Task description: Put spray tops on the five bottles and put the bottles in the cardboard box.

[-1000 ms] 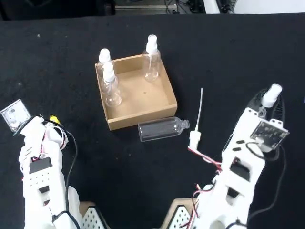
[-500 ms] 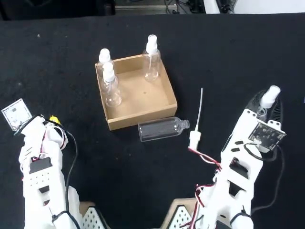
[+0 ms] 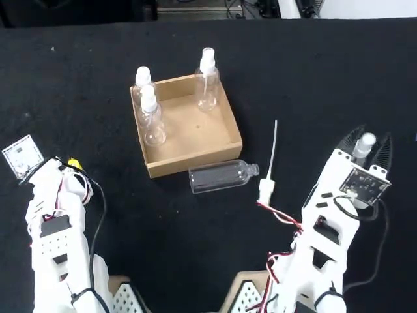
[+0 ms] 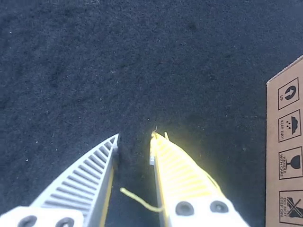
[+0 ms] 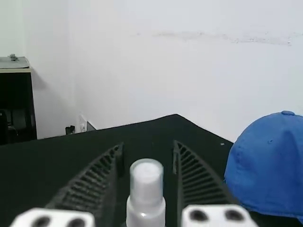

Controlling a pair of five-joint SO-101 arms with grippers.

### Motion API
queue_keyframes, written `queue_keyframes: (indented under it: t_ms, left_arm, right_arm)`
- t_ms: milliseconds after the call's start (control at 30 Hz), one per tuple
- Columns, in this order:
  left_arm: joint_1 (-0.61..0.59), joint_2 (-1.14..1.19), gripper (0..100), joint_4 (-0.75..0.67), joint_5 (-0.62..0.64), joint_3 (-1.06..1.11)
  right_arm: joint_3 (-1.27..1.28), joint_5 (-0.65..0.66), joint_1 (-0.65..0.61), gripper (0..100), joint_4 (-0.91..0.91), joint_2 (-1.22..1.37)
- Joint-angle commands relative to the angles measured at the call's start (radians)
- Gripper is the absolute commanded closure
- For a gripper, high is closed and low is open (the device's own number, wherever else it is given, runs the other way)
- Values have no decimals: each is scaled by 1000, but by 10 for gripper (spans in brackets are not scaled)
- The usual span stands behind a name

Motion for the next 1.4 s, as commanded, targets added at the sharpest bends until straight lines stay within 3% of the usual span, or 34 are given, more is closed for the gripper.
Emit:
queue_keyframes:
  t_ms: [0,200,400,500,867,1367]
  left_arm:
    - [-8,-15,909,-23,-8,-7]
    - [-7,-15,909,-23,-8,-7]
    - [-7,-15,908,-23,-8,-7]
    - [-5,-15,908,-23,-8,-7]
    - [-4,-15,906,-23,-8,-7]
    - [-4,-15,906,-23,-9,-7]
  right_arm:
    - [2,5,3,878,-29,-5]
    - [-4,5,8,860,-29,-12]
    - [-19,5,5,675,-29,-12]
    - [-18,20,3,674,-2,-12]
    - [-156,52,-20,674,482,-13]
    - [-87,52,-37,674,496,-5]
